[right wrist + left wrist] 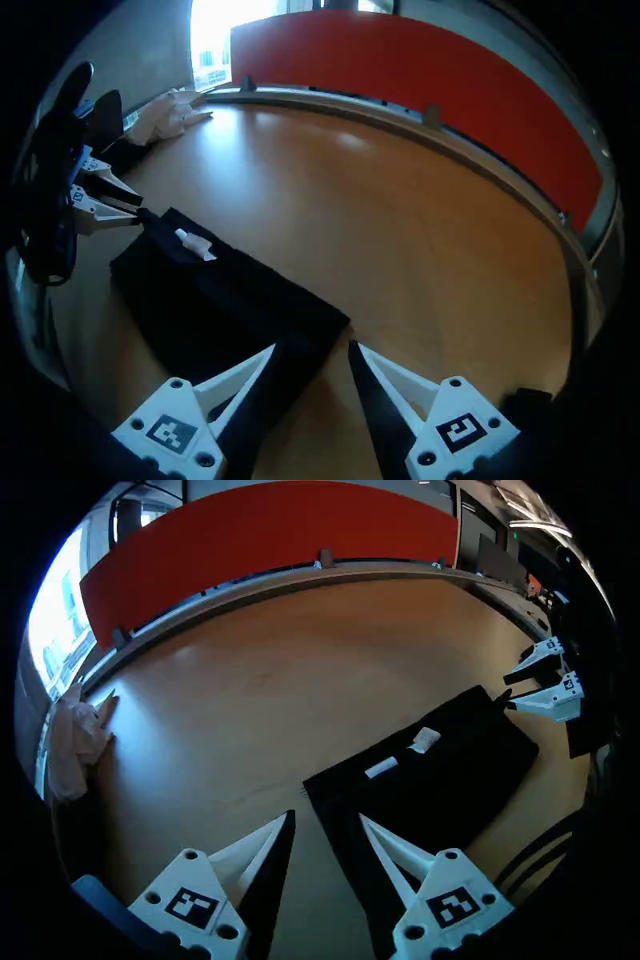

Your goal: Fold towel

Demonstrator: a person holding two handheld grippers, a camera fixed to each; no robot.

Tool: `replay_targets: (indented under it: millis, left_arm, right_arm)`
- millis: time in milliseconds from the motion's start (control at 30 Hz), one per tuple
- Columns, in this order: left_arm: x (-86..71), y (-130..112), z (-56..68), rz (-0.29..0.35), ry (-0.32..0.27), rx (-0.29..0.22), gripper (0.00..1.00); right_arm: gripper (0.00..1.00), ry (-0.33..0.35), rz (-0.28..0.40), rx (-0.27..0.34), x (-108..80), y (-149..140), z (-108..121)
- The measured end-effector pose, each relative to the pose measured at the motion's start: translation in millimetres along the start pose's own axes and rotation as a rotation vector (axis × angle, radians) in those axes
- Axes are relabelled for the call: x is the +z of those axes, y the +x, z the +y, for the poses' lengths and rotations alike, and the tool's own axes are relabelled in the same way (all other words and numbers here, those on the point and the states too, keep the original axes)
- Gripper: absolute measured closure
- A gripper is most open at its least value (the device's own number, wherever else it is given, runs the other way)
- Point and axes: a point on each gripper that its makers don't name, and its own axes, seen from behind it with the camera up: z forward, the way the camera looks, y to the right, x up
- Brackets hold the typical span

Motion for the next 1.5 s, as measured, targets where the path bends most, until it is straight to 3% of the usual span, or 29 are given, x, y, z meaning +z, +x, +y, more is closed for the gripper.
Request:
replay_targets:
  millis: [33, 167, 200, 300, 867, 1500]
  left_arm:
    - [-1.1, 0, -0.6, 0.002, -0.001, -0.004, 0.51]
    - [-5.0, 0, -2.0, 0.003, -0.008, -0.022, 0.07]
    - [-5.7, -1, -2.6, 0.002, -0.008, -0.027, 0.05]
    - [-6.9, -4, -5.1, -0.001, -0.003, -0.042, 0.02]
    - [-24.0, -13, 1.1, 0.012, -0.006, -0.079, 0.02]
    - [-62.2, -65, 5.2, 0.004, 0.048, -0.194, 0.01]
  right_arm:
    - [0.31, -0.001, 0.002, 0.0, -1.0, 0, 1]
    - [0.09, -0.013, 0.007, 0.003, -4.5, 0, 4]
    - [0.02, -0.017, 0.008, 0.005, -5.2, 0, 5]
    - [0.0, -0.023, 0.01, 0.009, -6.5, -2, 7]
    - [0.0, 0.011, 0.025, 0.024, -27.0, -11, -14]
    - [0.0, 0.021, 0.037, 0.042, -60.9, -39, -34]
